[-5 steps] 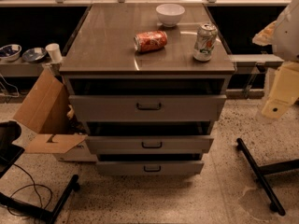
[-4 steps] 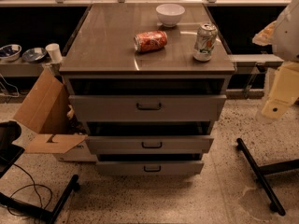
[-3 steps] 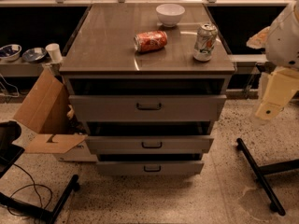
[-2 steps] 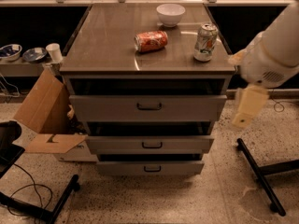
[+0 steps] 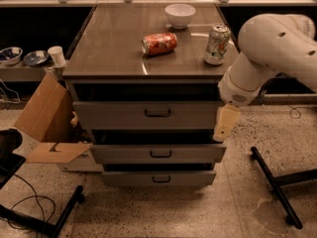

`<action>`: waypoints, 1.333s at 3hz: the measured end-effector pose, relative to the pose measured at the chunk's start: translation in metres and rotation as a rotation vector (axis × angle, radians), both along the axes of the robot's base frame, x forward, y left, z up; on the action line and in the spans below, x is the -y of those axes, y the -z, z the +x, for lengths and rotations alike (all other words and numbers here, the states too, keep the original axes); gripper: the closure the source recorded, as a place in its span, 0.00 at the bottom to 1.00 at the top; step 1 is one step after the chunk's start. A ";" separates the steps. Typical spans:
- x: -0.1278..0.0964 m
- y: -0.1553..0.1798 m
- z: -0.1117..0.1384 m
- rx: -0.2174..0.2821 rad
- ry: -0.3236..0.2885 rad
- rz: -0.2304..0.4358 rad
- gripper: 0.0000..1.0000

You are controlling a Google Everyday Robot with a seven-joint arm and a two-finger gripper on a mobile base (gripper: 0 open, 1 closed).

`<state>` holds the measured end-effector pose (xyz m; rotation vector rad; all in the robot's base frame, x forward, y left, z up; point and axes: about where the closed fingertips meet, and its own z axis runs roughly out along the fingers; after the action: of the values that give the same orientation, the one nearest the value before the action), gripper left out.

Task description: Open top drawer

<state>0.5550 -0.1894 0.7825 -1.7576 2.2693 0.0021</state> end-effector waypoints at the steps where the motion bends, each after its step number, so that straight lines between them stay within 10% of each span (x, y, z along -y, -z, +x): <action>1: -0.011 0.053 0.037 -0.052 -0.013 -0.049 0.00; 2: -0.016 0.083 0.053 -0.090 -0.036 -0.092 0.00; 4: -0.009 0.123 0.053 -0.188 -0.038 -0.150 0.41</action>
Offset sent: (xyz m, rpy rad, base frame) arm 0.0733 0.0219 -0.1148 -0.1439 0.1307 0.0627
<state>0.6082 -0.1805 0.6596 -1.9510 2.4226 0.0047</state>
